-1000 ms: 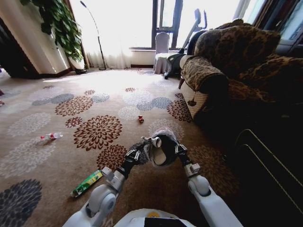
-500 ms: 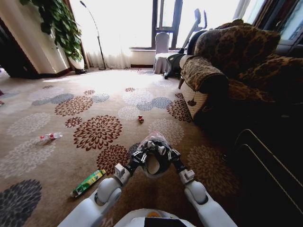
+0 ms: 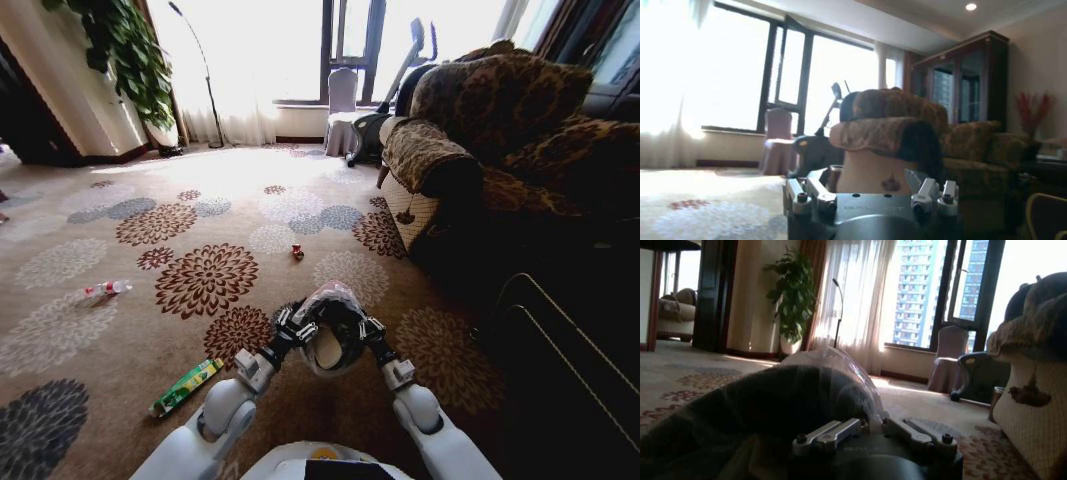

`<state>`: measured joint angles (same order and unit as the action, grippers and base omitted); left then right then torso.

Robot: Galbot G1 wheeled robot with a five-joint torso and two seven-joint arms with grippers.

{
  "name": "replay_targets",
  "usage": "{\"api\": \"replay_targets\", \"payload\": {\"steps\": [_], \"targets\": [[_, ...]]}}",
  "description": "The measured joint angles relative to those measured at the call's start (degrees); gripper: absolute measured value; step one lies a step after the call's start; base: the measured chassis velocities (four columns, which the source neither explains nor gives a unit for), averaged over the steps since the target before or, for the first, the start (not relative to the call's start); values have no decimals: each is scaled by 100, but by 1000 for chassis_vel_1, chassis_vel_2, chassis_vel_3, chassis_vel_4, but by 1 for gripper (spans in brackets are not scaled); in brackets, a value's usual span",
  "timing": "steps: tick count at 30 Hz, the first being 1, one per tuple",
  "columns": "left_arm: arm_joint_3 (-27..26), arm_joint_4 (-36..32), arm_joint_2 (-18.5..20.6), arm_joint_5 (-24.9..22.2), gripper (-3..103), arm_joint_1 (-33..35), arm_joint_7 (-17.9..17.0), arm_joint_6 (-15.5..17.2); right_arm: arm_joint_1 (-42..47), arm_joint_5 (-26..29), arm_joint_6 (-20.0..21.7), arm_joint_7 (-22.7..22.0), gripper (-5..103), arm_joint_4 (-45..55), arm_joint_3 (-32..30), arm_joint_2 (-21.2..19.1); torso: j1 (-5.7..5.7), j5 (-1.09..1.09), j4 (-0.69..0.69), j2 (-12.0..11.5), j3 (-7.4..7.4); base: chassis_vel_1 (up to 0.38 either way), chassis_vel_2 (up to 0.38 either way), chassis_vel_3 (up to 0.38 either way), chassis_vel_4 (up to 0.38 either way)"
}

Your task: Pick up the trash from the ground and place it into the trash bin.

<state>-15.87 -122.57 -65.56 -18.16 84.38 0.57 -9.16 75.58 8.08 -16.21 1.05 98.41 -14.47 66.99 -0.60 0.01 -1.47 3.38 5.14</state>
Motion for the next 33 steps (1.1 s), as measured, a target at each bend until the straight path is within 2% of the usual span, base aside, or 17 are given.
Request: {"api": "replay_targets", "payload": {"steps": [1,3,4,6,8,9,12,14,15,16,19,20,21,23,29,31,33], "targets": [[-174,-24,-114,103,81,119,-147,-9,3,30,21,-1,0,16,-64,-15,0,1,1,0,0,0,0,0,0],[-655,69,-284,246,92,404,-441,-12,18,161,37,-4,0,84,-225,-71,0,-1,-1,0,0,0,0,0,0],[-655,69,-284,246,92,404,-441,-12,18,161,37,-4,0,84,-225,-71,0,-1,-1,0,0,0,0,0,0],[-1320,566,-347,394,98,637,-665,-99,102,221,123,-3,0,235,-416,-125,0,0,-1,0,0,0,0,0,0],[-1884,1065,-357,370,100,857,-962,-34,225,227,171,-2,0,403,-550,-137,0,-3,0,0,0,0,0,0,0],[-1884,1065,-357,370,100,857,-962,-34,225,227,171,-2,0,403,-550,-137,0,-3,0,0,0,0,0,0,0],[-2253,1546,-283,-470,100,1323,-1265,407,460,239,170,-2,0,714,-796,-117,0,-1,-3,0,0,0,0,0,0],[-2306,1660,-283,-584,100,1394,-1307,480,523,250,150,-1,0,784,-874,-102,0,-4,-2,0,-1,0,0,0,0],[-2358,1739,-286,-683,100,1473,-1333,611,567,273,126,0,0,828,-929,-90,0,-5,-1,0,-1,0,0,0,0],[-2402,1735,-280,-854,100,1619,-1418,976,624,320,91,0,0,871,-1024,-70,0,-1,0,0,-1,0,0,0,0],[-2373,1729,-214,-855,100,1751,-1558,1214,643,338,45,-1,0,874,-1099,-52,0,0,-1,0,0,25,32,-34,-27],[-2348,1939,-156,-551,100,1765,-1602,1059,667,339,-15,0,0,894,-1194,-32,0,1,0,0,0,59,60,-50,-85],[-2348,1939,-156,-551,100,1765,-1602,1059,667,339,-15,0,0,894,-1194,-32,0,1,0,0,0,59,60,-50,-85],[-2360,2195,-59,-169,100,1785,-1550,945,731,395,-108,-1,0,938,-1401,-4,0,-4,0,0,-1,75,78,-86,-95],[-2335,2377,204,-219,100,1928,-1197,1108,859,669,-317,-2,0,804,-1772,37,0,3,1,0,0,189,178,-168,-167],[-2260,2450,273,-70,100,2023,-913,1189,962,805,-455,-6,0,795,-1918,82,0,-9,2,0,0,255,237,-247,-254],[-2244,2433,272,-55,100,2048,-862,1283,999,846,-509,-8,0,801,-1945,84,0,-7,1,0,-1,269,275,-283,-257]]}}
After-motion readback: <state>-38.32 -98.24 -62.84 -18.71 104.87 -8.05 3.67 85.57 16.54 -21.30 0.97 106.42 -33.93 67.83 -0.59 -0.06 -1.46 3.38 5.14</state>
